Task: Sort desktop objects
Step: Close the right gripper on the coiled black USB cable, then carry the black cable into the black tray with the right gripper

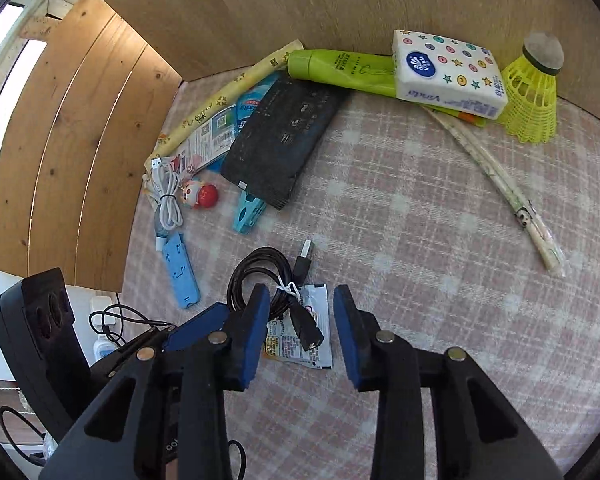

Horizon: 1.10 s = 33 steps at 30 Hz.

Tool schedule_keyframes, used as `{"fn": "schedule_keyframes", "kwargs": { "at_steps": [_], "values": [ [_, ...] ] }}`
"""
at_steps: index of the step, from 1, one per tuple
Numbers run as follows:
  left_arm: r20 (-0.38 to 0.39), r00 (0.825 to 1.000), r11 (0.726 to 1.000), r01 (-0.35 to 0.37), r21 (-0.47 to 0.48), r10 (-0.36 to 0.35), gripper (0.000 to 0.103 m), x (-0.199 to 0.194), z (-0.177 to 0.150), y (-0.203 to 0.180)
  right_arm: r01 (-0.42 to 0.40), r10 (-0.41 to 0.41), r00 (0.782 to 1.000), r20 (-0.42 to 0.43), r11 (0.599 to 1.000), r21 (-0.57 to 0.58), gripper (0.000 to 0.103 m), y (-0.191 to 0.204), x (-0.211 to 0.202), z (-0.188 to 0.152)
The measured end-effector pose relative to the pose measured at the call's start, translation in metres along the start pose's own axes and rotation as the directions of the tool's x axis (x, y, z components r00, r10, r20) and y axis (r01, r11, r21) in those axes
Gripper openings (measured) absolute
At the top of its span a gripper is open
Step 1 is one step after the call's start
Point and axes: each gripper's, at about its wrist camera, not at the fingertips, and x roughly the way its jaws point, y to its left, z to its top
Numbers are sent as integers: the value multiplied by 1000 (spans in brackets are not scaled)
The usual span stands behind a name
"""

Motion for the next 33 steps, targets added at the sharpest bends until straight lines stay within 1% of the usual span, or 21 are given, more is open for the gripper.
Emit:
{"fn": "schedule_keyframes", "kwargs": {
  "at_steps": [4,8,10,11,17,24,30,33],
  "values": [
    [-12,1000,1000,10,2,-10,43,8,2,0,-11,11,999,-49,1000,7,33,2,24,8],
    [-5,1000,1000,-10,28,10,43,14,4,-4,-2,2,998,-61,1000,3,32,4,34,10],
    [2,1000,999,-19,40,19,42,15,5,-7,1,-1,997,-71,1000,6,25,4,40,12],
    [7,1000,999,-22,43,22,42,15,6,-8,1,0,997,-75,1000,7,23,4,42,12],
    [8,1000,999,-14,43,14,42,13,6,-13,14,-14,998,-55,1000,4,20,6,41,12],
    [29,999,998,17,58,-18,42,-7,-2,-28,24,-24,1000,-8,1000,-6,20,7,19,3],
    [46,998,994,40,103,-45,42,-28,-12,-54,31,-30,998,49,999,-11,20,2,-16,-13],
    [49,997,989,58,133,-65,42,-38,-21,-76,23,-24,996,83,1000,5,20,-5,-37,-25]
  ]
}}
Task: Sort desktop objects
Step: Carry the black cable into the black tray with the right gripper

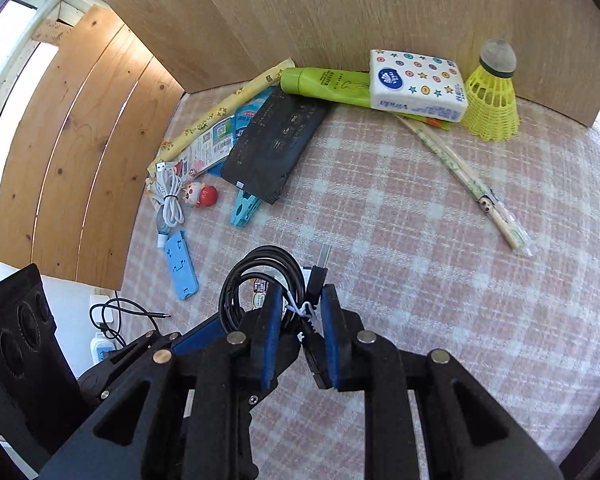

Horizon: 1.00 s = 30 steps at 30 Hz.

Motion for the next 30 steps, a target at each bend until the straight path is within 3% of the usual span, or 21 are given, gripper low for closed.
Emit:
{"fn": "schedule_keyframes", "kwargs": {
  "at_steps": [8,15,22,30],
  "values": [
    [-20,998,989,64,133,-62,42,-11,-25,-83,10,-16,995,103,998,62,20,-42,-67,-39],
    [-74,987,951,156,268,-141,42,-6,-61,-176,13,-50,979,197,983,184,20,-108,-137,-92],
    [-168,963,881,263,393,-212,42,2,-107,-272,53,-139,954,266,951,305,20,-174,-203,-162],
    [-270,929,772,363,522,-253,43,5,-168,-371,77,-241,917,318,889,451,20,-244,-272,-256]
  ]
}}
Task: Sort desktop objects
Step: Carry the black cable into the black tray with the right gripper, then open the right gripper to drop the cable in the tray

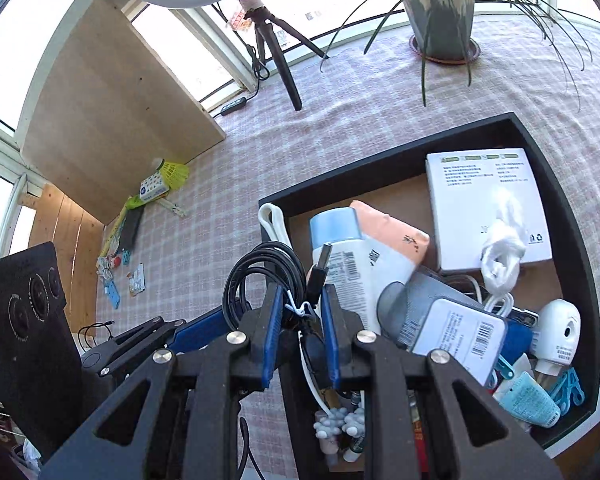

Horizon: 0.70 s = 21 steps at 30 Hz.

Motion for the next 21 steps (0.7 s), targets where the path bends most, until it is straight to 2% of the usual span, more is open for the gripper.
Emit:
{"fn": "schedule_keyframes", "kwargs": {
  "at_steps": [6,10,11,12,13,15,21],
  "values": [
    [-40,998,996,43,80,-40,42,22,3,-53,61,-65,997,49,995,78,20,-62,-44,-12],
    [-54,998,993,16,119,-10,44,31,2,-74,99,-106,992,67,989,112,20,-92,-67,-19],
    [-56,998,993,18,117,-11,44,32,3,-74,99,-106,992,67,989,112,20,-92,-67,-19],
    [-59,998,993,17,114,-10,44,33,3,-73,110,-119,990,72,988,113,25,-96,-71,-21],
    [-58,998,994,10,112,-3,44,34,3,-72,130,-139,988,73,984,122,34,-101,-74,-23],
    [-56,998,994,-8,108,14,44,35,2,-68,138,-151,985,88,980,141,43,-108,-81,-26],
    [-28,996,995,-78,65,80,44,18,-2,-44,172,-184,978,97,977,124,43,-110,-86,-32]
  ]
}}
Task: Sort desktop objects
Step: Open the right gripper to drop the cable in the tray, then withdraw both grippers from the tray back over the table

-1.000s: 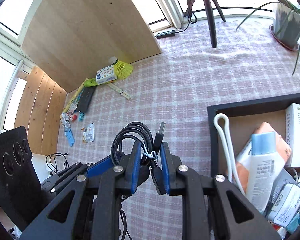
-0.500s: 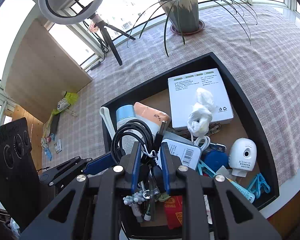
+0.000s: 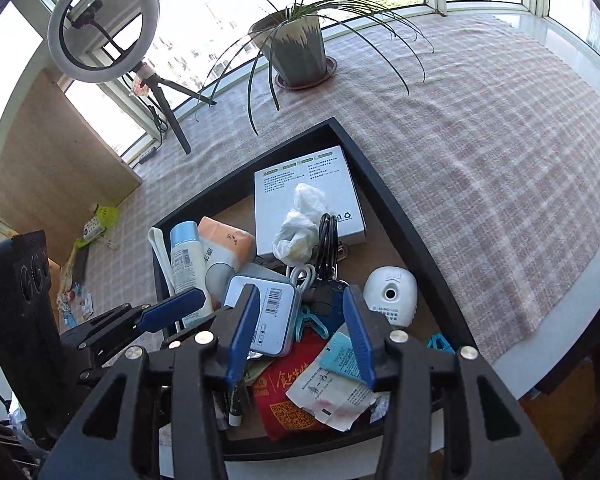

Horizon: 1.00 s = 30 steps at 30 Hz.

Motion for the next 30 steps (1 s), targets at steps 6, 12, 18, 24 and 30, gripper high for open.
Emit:
{"fn": "schedule_keyframes", "kwargs": {
  "at_steps": [6,12,18,24,30],
  "values": [
    [49,995,996,-82,-27,83,44,-30,-11,28,3,-2,1000,12,998,-62,44,23,3,-9],
    [92,982,985,-159,-74,165,44,-62,-26,61,-29,31,999,11,992,-119,44,57,7,-17],
    [97,968,966,-216,-144,231,44,-83,-41,102,-63,68,998,18,981,-182,47,101,14,-22],
    [64,957,938,-260,-229,281,44,-95,-66,154,-96,97,995,-7,965,-244,50,145,31,-30],
    [29,945,898,-300,-321,326,44,-111,-92,211,-136,124,991,-58,948,-287,50,185,54,-40]
  ]
}}
